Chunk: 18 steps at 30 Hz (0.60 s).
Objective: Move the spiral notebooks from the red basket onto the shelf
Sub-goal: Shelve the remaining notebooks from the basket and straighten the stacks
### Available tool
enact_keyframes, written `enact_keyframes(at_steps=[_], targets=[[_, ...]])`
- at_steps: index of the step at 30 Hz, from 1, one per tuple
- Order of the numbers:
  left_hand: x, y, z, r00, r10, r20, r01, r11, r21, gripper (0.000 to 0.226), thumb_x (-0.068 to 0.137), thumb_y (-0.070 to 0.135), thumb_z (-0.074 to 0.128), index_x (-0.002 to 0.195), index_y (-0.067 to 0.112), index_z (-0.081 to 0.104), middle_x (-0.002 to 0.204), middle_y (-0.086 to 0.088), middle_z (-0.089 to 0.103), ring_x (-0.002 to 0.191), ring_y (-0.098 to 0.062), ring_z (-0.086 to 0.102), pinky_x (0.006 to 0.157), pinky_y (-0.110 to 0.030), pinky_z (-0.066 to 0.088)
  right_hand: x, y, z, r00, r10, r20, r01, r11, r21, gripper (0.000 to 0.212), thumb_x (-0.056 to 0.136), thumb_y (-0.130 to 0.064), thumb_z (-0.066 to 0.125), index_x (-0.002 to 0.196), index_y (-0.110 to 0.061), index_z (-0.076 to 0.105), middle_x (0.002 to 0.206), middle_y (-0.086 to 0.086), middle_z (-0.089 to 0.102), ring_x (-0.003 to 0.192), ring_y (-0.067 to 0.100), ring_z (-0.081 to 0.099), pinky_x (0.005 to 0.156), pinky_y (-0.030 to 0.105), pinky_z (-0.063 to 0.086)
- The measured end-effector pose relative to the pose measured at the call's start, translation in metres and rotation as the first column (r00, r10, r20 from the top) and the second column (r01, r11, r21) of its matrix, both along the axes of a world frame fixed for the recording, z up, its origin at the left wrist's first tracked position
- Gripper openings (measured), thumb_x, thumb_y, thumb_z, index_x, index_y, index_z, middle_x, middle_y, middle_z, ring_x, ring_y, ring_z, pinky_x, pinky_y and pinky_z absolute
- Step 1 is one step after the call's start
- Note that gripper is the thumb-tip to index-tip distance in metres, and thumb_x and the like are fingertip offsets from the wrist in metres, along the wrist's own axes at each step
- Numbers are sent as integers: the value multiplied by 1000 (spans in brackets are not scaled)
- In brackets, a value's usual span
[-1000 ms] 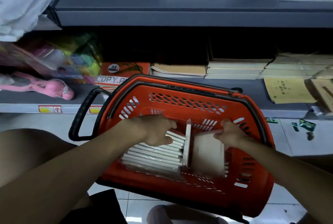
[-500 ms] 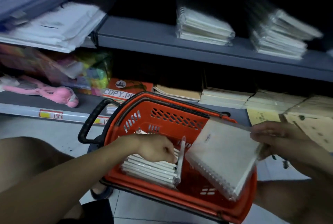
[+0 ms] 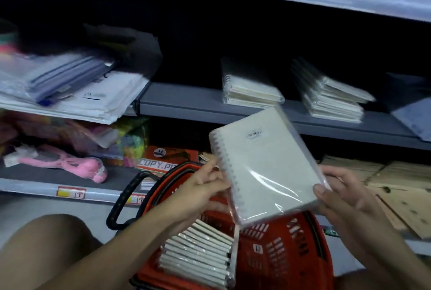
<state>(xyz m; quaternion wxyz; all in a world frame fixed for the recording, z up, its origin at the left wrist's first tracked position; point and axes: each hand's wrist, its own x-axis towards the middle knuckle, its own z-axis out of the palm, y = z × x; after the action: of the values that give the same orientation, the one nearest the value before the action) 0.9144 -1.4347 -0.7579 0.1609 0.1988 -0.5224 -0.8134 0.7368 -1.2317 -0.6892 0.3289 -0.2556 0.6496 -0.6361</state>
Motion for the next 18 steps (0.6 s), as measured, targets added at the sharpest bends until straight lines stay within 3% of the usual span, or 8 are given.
enact_keyframes(at_steps=[5,7,9,12,15,18], targets=[[8,6,11,978,169,-123,-174,984,-34,53,96,9,56,142,33,44,134,1,65,117,-21,66,79,-38,58,10,-13,-16,991,110,74,-107,993,-44,48,84,-4,61,130,-19,58,124,8,70,111,31,69,94,46,55],[6,5,17,946,295,-136,-295,955,27,42,97,13,55,136,28,50,131,0,67,117,-20,67,87,-37,57,14,-21,-19,988,134,82,-131,990,-44,47,88,-6,60,132,-22,58,122,9,71,102,36,72,85,48,59],[3,3,24,923,365,-120,-359,931,70,33,99,17,54,131,20,56,128,-5,69,114,-23,68,93,-41,54,16,-28,-21,984,149,96,-144,988,-55,45,93,-6,56,134,-24,57,113,15,74,90,41,73,69,41,63],[3,3,33,934,341,-109,-342,940,3,34,99,24,52,132,22,55,122,-6,72,110,-28,70,95,-52,54,17,-31,-22,986,111,122,-101,991,-86,47,94,-2,54,135,-25,56,108,17,75,83,44,73,67,37,64],[2,4,35,965,244,-96,-250,967,-55,44,100,26,50,139,44,49,127,7,69,107,-30,71,72,-48,62,16,-33,-29,988,67,142,-48,990,-134,54,93,0,54,141,-24,51,116,10,74,92,42,73,75,42,63],[0,3,30,986,125,-111,-125,992,7,66,96,9,52,139,59,42,136,15,62,105,-42,69,50,-42,61,11,-35,-34,980,55,193,-21,985,-174,56,90,1,55,141,-23,52,116,11,74,96,40,73,75,43,62]])
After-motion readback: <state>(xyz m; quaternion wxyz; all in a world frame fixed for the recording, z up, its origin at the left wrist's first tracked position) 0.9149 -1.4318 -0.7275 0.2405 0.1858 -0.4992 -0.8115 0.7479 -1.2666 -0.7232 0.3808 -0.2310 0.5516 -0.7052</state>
